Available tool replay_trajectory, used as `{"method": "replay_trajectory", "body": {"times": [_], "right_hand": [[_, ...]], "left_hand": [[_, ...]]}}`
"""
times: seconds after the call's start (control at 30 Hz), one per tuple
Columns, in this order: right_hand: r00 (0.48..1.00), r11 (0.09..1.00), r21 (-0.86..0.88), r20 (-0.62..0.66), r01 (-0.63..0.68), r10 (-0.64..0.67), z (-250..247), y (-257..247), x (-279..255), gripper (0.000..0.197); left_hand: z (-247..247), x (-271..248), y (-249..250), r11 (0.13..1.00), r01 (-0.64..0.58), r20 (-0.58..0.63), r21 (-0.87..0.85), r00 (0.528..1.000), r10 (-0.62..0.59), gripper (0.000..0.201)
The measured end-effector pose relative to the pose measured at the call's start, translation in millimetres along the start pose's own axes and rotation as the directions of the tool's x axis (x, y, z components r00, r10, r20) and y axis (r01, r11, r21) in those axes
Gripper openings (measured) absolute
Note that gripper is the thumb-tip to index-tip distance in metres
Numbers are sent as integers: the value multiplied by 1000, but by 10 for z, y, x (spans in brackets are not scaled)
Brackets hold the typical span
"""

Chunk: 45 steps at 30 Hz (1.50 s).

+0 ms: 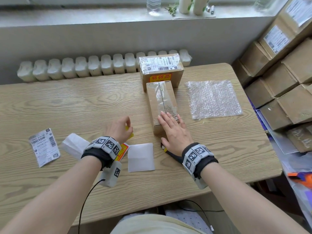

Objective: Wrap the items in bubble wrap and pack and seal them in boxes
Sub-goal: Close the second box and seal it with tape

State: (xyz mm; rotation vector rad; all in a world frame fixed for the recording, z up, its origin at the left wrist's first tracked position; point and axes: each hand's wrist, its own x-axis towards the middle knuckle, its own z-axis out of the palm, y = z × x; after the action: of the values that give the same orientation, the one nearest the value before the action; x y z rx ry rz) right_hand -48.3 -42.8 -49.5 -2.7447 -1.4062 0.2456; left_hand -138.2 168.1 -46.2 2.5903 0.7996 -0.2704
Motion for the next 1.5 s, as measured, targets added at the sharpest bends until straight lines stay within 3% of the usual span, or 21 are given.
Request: {"method": "replay_trajectory", "body": {"times": [0.27, 0.4, 0.5, 0.73, 0.83, 0.93, 1.03, 1.1, 1.2, 1.33, 1.4, 1.5], "right_hand": [[991, 996, 72, -120, -58, 66, 57, 27, -100, 76], [990, 994, 83, -111, -73, 83, 77, 62, -188, 76], [990, 993, 88, -106, -84, 93, 59, 79, -216, 75], [985, 978, 159, -93, -131, 147, 10, 141, -288, 74], [984, 967, 209, -71, -149, 166, 2, 170, -345, 75], [982, 955, 250, -60, -161, 181, -11, 193, -364, 77], [979, 946, 280, -72, -162, 189, -42, 212, -342, 78], [977, 936, 309, -75, -167, 199, -54, 223, -317, 78], [972, 900, 395, -58, -186, 226, -48, 240, -293, 78], [957, 787, 563, 25, -251, 287, -45, 284, -282, 79], [953, 723, 637, 64, -268, 297, -36, 310, -269, 79], [949, 649, 707, 106, -281, 296, -14, 339, -250, 80]], "left_hand": [[283, 4, -69, 984, -147, -198, -101, 972, 125, 12], [390, -15, -58, 970, -221, -164, -98, 965, 204, 37], [468, -109, -58, 960, -281, -177, -14, 945, 274, 25], [568, -252, -99, 962, -214, 112, 168, 974, 197, 24], [587, -274, -63, 968, -212, 169, 132, 967, 189, 36], [591, -315, -22, 959, -278, -64, -46, 959, 275, 42], [521, -436, 156, 910, -412, -381, -57, 851, 361, 38], [448, -532, 341, 872, -487, -414, -46, 804, 427, 43], [444, -573, 524, 867, -475, -316, -152, 854, 413, 55], [505, -538, 628, 906, -273, -136, -323, 961, 241, 69], [505, -508, 681, 913, -174, -59, -370, 985, 163, 72], [508, -458, 743, 874, -102, -36, -475, 995, 96, 73]]}}
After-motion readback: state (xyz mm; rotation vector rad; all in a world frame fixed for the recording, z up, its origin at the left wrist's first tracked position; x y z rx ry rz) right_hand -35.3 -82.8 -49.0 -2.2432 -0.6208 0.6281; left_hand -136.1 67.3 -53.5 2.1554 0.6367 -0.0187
